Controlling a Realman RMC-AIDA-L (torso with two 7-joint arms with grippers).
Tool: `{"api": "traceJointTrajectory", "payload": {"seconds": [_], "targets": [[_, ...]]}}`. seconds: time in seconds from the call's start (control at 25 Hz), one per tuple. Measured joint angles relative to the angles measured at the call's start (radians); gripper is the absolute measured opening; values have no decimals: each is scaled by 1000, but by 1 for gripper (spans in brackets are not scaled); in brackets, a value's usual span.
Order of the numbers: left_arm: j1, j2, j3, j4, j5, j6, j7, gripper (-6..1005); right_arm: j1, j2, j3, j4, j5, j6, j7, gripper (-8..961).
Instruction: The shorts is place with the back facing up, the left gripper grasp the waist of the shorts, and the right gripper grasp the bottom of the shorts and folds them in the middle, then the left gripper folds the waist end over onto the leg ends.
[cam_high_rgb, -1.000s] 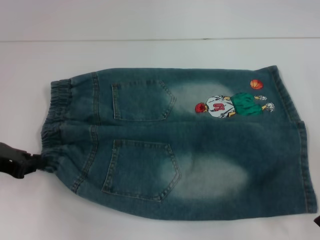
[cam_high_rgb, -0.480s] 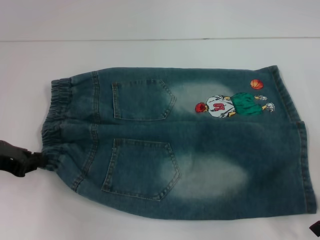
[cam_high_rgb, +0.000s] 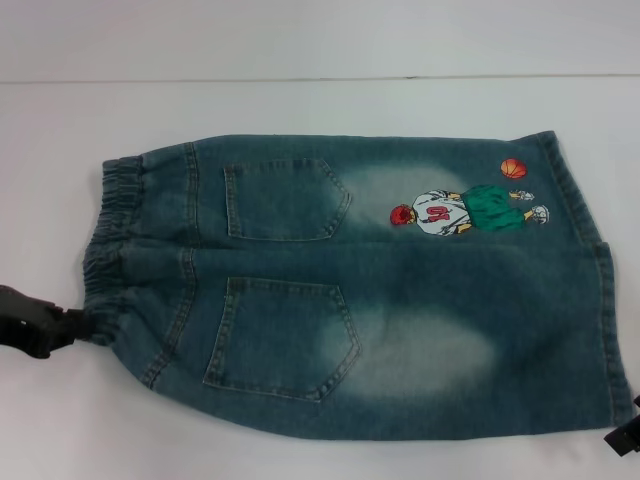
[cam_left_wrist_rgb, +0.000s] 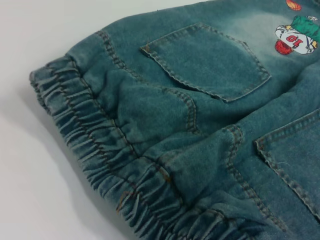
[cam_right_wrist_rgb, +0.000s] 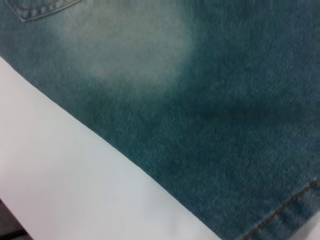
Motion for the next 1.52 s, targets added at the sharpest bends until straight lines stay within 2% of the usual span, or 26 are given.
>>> {"api": "traceJointTrajectory", "payload": {"seconds": [0.2, 0.64, 0.84, 1.16, 1.52], "targets": [[4, -2, 0, 0, 0, -2, 0, 78, 1, -2, 1, 0, 32, 9, -4, 826], [10, -4, 0, 0, -4, -5, 1, 80, -1, 0, 0, 31, 49, 46, -13, 621], [14, -4, 0, -1, -7, -5, 1, 80, -12, 1, -1, 34, 53, 73, -26, 466], [14, -4, -4, -2, -10, -3, 2, 82, -28, 0, 3, 26, 81, 84, -46, 106], [14, -8, -13, -1, -10, -3, 0, 83, -63, 6, -7, -21, 119, 125, -93, 49]]}}
